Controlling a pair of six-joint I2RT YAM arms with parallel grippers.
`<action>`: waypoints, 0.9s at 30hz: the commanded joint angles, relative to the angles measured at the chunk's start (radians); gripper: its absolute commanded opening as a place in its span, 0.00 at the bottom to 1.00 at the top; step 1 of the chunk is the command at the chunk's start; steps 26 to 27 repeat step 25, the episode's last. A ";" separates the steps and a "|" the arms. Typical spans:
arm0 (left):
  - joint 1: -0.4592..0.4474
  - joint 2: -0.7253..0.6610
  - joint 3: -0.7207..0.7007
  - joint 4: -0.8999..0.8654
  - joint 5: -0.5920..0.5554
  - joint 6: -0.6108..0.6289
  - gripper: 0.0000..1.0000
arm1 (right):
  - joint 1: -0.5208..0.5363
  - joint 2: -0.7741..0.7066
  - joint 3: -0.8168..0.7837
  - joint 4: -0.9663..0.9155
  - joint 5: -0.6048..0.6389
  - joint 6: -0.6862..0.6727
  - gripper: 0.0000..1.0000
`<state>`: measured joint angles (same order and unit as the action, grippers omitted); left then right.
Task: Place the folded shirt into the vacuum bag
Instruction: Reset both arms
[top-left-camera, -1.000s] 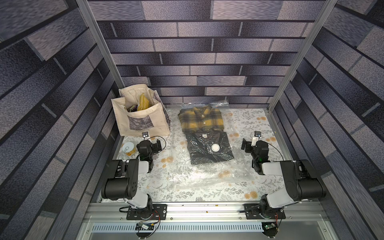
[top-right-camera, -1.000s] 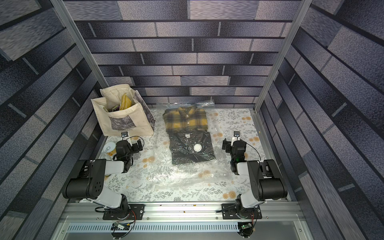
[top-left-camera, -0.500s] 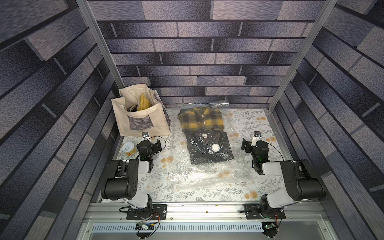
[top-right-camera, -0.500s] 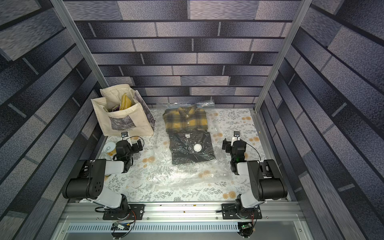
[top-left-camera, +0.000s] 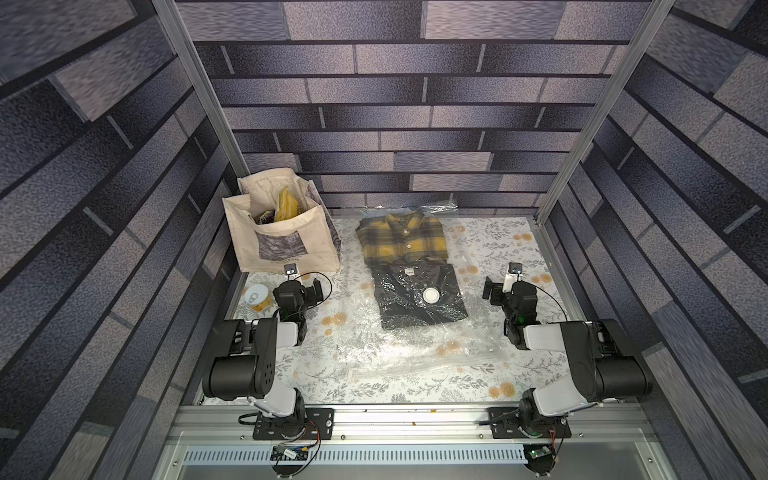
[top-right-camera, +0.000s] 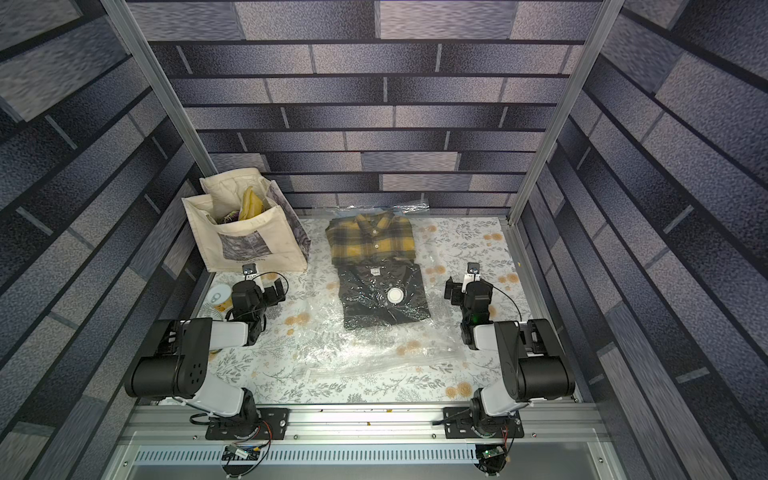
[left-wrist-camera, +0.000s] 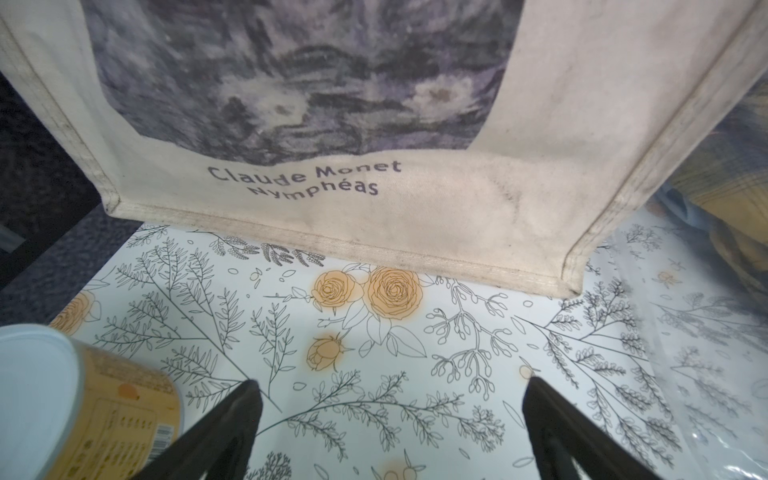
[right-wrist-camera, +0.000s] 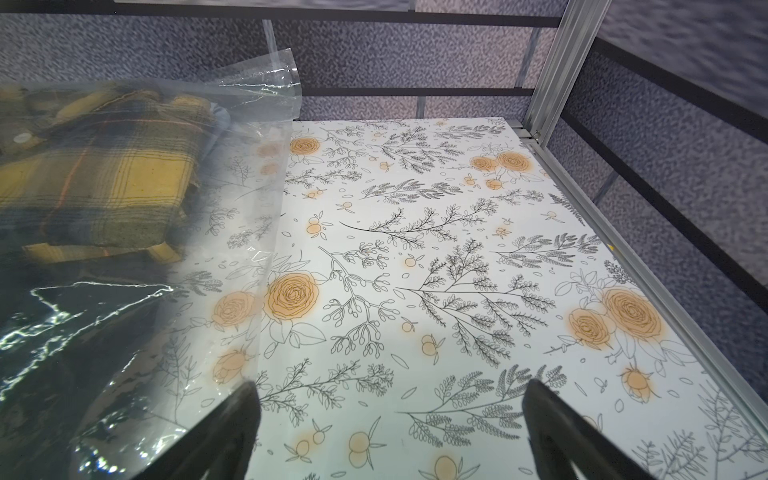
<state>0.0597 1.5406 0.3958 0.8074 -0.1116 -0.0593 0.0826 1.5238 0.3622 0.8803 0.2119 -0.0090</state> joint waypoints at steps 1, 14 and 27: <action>-0.006 0.001 0.021 0.010 -0.007 -0.012 1.00 | -0.006 0.004 -0.006 0.028 0.010 0.009 1.00; -0.010 0.003 0.024 0.009 -0.013 -0.009 1.00 | -0.004 0.004 -0.006 0.028 0.012 0.008 1.00; -0.013 0.005 0.027 0.007 -0.009 -0.004 1.00 | -0.005 0.004 -0.006 0.028 0.011 0.009 1.00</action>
